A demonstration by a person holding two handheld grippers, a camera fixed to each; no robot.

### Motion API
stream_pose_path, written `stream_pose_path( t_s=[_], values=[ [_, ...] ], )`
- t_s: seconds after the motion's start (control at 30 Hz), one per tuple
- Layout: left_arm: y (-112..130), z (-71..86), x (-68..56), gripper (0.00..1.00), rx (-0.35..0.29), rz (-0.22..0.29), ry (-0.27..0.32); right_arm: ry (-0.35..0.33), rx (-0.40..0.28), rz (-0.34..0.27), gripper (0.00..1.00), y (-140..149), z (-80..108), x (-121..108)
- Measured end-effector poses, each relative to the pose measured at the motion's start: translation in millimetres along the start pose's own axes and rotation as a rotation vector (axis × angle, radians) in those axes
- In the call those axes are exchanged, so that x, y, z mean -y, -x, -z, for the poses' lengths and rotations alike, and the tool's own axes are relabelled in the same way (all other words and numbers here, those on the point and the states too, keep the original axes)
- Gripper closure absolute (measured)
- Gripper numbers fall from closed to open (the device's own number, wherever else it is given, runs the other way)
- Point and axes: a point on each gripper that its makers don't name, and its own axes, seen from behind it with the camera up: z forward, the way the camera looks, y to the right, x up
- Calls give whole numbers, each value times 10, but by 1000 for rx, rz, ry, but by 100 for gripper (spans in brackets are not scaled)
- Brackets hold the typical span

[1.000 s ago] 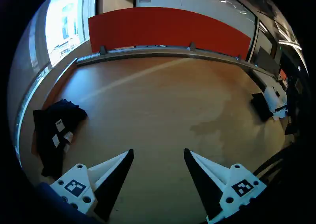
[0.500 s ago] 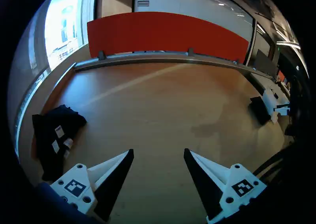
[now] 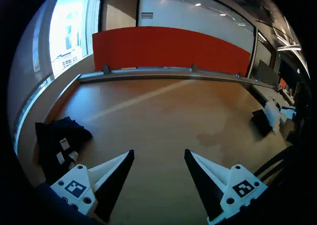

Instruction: Fold towel

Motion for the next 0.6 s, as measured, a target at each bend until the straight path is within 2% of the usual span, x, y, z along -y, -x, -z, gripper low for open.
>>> stream_pose_path(
  t_s=[0.27, 0.47, 0.6],
  values=[
    [-268, -24, 123, 6, -84, 6, -26, -7, -131, 47, 2, -412, 124, 307],
    [-453, -45, 189, 6, -153, 6, -42, -10, -206, 44, 2, -676, 158, 517],
    [-624, -25, 253, 6, -229, 8, -62, -23, -263, 39, 2, -852, 179, 708]
  ],
)
